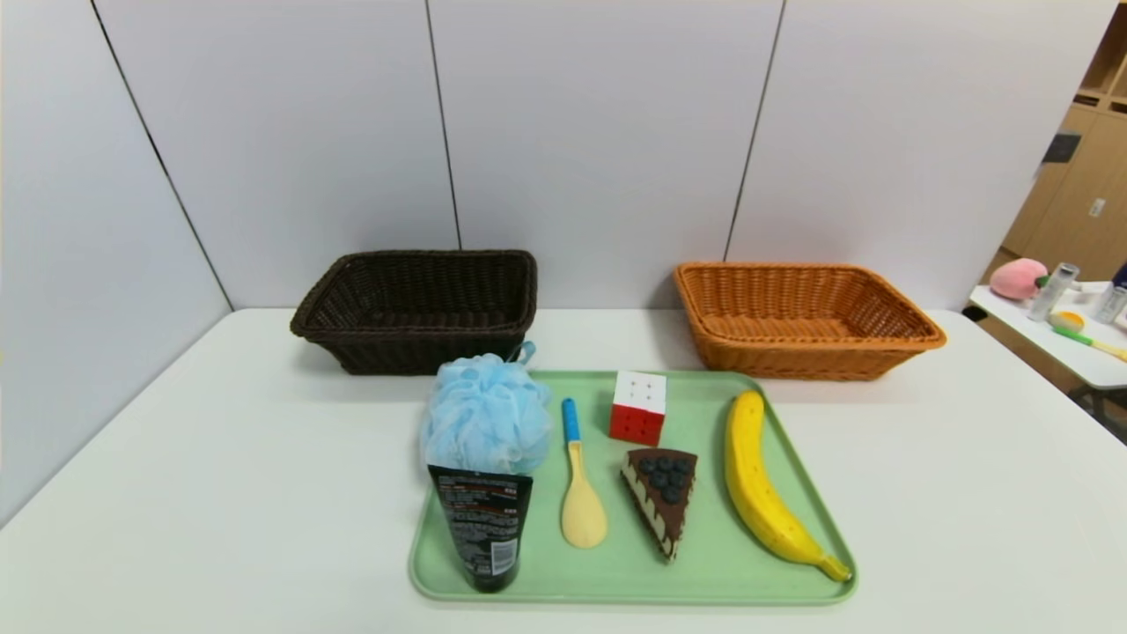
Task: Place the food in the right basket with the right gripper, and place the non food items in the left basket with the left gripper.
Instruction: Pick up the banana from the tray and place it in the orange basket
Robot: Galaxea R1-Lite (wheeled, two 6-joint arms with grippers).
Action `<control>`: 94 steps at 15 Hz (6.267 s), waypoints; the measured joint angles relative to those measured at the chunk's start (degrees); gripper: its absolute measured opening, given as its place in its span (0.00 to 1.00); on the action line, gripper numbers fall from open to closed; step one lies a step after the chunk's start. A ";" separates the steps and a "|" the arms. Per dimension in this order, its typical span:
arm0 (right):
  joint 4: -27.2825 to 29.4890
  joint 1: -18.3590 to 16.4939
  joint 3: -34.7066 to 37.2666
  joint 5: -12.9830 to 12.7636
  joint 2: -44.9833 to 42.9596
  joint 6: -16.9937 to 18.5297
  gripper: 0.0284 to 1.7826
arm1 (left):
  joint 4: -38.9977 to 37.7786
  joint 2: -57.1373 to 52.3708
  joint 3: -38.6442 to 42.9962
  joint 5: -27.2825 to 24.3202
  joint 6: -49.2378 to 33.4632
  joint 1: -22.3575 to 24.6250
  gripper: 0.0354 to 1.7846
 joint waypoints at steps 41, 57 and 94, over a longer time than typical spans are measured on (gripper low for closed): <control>44.20 28.61 -81.03 -0.63 89.08 13.39 0.96 | -22.74 90.87 -60.83 -4.63 7.83 -0.78 0.94; 29.59 31.24 -70.17 -4.88 98.37 13.06 0.96 | -23.11 91.65 -58.38 -4.35 7.36 -0.60 0.94; 13.35 30.45 -60.56 -8.61 105.70 12.26 0.94 | -33.21 92.70 -52.57 -4.46 7.39 0.50 0.94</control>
